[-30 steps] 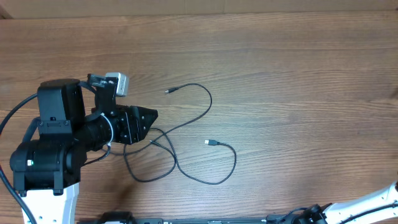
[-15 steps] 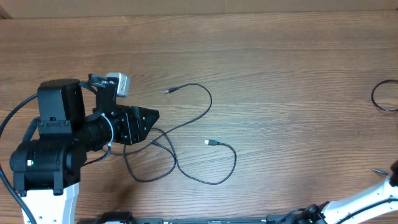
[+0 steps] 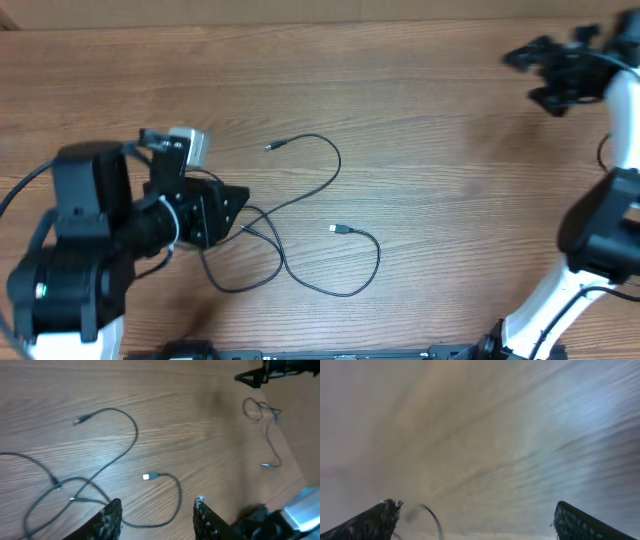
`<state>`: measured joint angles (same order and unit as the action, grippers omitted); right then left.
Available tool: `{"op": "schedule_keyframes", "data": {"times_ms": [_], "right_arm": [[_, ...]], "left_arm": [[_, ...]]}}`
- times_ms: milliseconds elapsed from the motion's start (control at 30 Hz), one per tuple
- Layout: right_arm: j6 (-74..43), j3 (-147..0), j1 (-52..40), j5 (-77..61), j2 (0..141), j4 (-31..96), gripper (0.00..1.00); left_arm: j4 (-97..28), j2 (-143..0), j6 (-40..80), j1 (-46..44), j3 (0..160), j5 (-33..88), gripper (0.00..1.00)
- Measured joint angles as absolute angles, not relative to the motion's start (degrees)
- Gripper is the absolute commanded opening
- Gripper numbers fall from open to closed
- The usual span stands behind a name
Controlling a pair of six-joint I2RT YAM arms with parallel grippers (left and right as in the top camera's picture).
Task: Untangle cables
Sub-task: 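Return the right gripper toward the center cables near the left gripper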
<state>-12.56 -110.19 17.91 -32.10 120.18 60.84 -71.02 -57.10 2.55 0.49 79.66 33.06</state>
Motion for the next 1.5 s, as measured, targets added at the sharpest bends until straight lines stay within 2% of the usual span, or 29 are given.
{"op": "schedule_keyframes", "data": {"times_ms": [300, 467, 667, 833, 1200, 1400, 1500], "right_arm": [[-7.3, -110.3, 3.3, -21.4, 117.4, 71.7, 0.96], [-4.8, -110.3, -10.7, -15.2, 117.1, 77.6, 0.96], [-2.6, -110.3, -25.8, -13.0, 117.1, 77.0, 0.99], [-0.1, -110.3, -34.9, -10.6, 117.1, 74.3, 1.0], [2.3, -105.1, -42.7, -7.9, 117.0, 64.9, 1.0], [0.4, -97.4, -44.3, -9.1, 117.0, 57.2, 1.0], [0.1, -94.2, -44.7, -9.7, 117.0, 54.6, 0.94]], "left_arm": [[-74.2, -49.1, 2.4, 0.5, 79.7, 27.5, 0.43], [-76.6, -47.7, 2.4, 0.5, 79.7, 26.4, 0.43], [-79.2, -47.7, 2.4, 0.5, 79.7, 25.8, 0.43], [-80.4, -47.7, 2.4, 0.5, 79.7, 25.8, 0.43], [-79.5, -47.7, 3.0, 0.5, 79.7, 25.2, 0.4], [-76.2, -47.7, 12.4, 0.5, 79.7, 15.0, 0.42], [-74.2, -47.7, 16.1, 0.5, 79.7, 11.1, 0.46]]}}
